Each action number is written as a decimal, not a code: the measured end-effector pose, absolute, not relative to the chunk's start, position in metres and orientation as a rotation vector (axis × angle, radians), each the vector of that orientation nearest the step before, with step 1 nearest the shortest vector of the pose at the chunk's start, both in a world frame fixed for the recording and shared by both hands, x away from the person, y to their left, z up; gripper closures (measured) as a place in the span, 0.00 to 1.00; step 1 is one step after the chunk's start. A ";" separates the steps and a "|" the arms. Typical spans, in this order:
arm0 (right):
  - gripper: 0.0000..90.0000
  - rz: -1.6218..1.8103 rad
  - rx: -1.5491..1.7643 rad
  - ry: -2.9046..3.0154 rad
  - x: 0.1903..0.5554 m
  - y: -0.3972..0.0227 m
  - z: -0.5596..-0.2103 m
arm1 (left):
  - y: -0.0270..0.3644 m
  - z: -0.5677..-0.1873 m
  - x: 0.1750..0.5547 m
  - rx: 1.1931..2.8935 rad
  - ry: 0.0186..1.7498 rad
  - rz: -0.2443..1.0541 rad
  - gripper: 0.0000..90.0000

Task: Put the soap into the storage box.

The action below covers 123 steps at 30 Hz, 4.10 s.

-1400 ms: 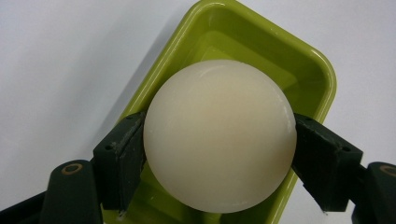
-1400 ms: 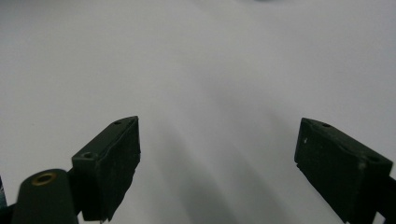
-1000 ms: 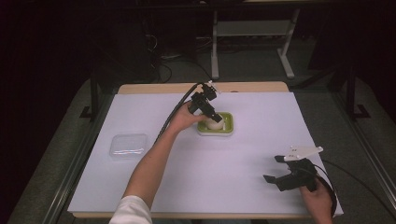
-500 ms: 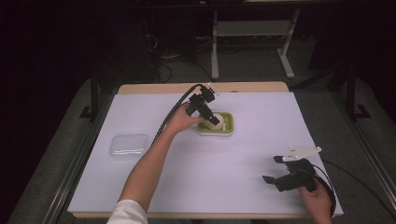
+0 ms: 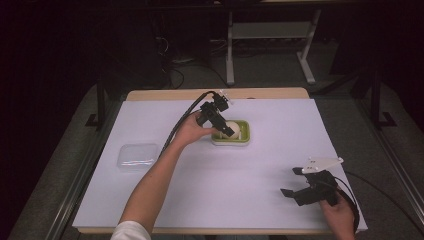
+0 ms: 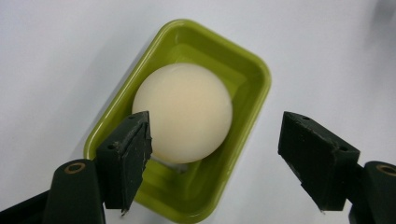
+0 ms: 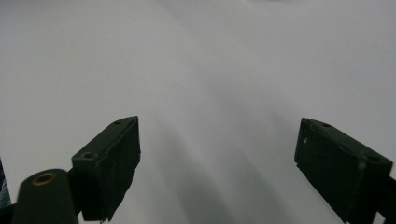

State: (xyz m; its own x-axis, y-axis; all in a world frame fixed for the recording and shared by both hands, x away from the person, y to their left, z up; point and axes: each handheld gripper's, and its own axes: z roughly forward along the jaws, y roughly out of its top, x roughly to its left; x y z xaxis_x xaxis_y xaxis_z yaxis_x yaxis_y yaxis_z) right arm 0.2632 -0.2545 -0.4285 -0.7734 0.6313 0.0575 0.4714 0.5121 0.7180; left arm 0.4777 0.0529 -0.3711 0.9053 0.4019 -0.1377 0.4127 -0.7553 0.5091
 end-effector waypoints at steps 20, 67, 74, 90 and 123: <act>0.15 1.108 0.968 2.522 0.261 -0.257 -0.428 | 0.068 -0.364 0.447 2.516 0.517 -0.013 0.27; 0.15 1.088 1.030 2.489 0.263 -0.265 -0.429 | 0.123 -0.363 0.383 2.485 0.529 0.002 0.24; 0.15 1.089 1.041 2.485 0.263 -0.265 -0.429 | 0.133 -0.366 0.376 2.478 0.544 0.002 0.24; 0.15 1.076 1.048 2.481 0.262 -0.266 -0.429 | 0.157 -0.374 0.361 2.462 0.576 0.004 0.23; 0.15 1.070 1.059 2.474 0.262 -0.264 -0.428 | 0.201 -0.384 0.330 2.432 0.615 0.037 0.22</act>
